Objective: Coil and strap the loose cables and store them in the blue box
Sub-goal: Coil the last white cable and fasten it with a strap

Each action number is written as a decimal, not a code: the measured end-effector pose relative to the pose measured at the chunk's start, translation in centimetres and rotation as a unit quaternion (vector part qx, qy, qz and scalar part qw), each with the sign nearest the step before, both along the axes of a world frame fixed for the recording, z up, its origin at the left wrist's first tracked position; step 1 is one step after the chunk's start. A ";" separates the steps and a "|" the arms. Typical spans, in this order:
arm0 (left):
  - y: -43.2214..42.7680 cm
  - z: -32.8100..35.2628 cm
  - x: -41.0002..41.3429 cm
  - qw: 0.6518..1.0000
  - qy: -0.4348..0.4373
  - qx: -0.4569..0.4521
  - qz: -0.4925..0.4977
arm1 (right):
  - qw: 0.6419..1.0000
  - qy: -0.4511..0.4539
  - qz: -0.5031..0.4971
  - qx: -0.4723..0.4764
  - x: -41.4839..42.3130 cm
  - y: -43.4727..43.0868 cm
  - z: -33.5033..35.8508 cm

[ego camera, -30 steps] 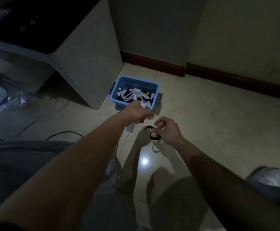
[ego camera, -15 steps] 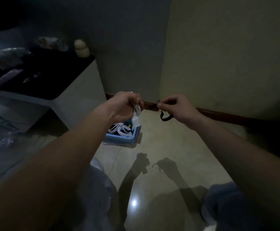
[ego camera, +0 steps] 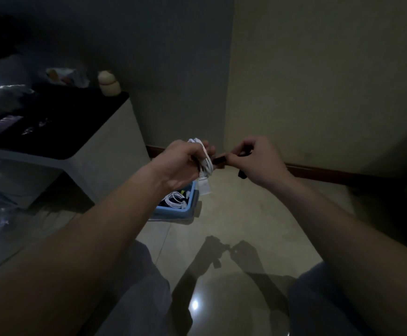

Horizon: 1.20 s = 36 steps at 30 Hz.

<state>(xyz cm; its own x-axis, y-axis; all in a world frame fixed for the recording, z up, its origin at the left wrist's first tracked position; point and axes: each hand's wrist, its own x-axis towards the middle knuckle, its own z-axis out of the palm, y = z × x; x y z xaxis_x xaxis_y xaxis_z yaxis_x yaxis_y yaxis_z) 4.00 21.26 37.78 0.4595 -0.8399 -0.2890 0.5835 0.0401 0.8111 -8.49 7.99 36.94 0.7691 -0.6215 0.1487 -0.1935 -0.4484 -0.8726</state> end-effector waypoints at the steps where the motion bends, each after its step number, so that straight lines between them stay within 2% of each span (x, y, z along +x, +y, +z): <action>1: -0.1 0.0 0.1 1.000 0.002 0.001 0.009 | 1.000 0.001 -0.006 -0.007 0.3 -0.1 -0.1; 5: -0.2 0.4 0.2 1.000 0.001 0.000 -0.005 | 1.000 0.003 -0.016 -0.021 1.2 -0.2 0.0; 15: -0.5 0.6 0.5 0.999 -0.015 0.010 -0.049 | 0.988 0.023 0.108 0.106 1.8 -0.7 -0.1; 26: -0.2 1.1 -0.7 0.999 0.024 -0.029 -0.037 | 0.978 0.062 0.158 0.122 0.5 -0.7 0.6; 36: -0.2 1.4 -2.0 0.999 0.039 -0.027 -0.013 | 0.939 0.104 0.219 0.244 -0.2 -1.4 0.9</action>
